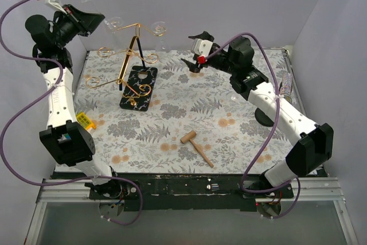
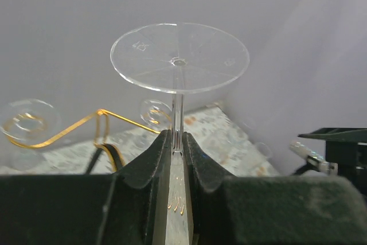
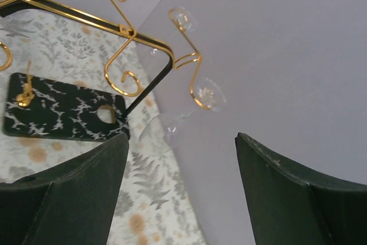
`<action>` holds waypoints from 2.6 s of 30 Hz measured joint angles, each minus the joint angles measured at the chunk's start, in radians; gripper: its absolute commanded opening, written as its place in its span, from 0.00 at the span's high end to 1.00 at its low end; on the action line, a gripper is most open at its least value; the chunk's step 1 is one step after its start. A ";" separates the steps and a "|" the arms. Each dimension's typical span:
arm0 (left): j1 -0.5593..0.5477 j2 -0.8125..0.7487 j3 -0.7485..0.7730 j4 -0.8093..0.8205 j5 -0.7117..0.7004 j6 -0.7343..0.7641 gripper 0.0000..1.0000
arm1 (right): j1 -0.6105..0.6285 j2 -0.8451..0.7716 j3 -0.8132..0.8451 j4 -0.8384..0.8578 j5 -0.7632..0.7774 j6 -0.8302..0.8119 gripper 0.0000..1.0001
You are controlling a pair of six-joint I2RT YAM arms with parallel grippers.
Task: Take the wine glass off the wine glass rack
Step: Pick up the wine glass from the wine rack, then place the wine glass at the center of the board.
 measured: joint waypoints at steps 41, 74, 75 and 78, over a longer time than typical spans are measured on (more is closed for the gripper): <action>-0.285 0.088 0.022 -0.275 -0.170 -0.590 1.00 | 0.223 0.141 -0.137 0.619 0.183 -0.444 0.48; -0.286 0.088 0.022 -0.237 -0.196 -0.472 0.02 | 0.161 0.202 0.004 0.526 0.429 -0.381 0.99; -0.285 0.088 0.021 -0.230 -0.196 -0.463 0.02 | 0.143 0.188 0.013 0.490 0.443 -0.365 0.99; -0.281 0.088 0.021 -0.180 -0.192 -0.417 0.02 | 0.060 0.117 0.053 0.324 0.483 -0.309 0.99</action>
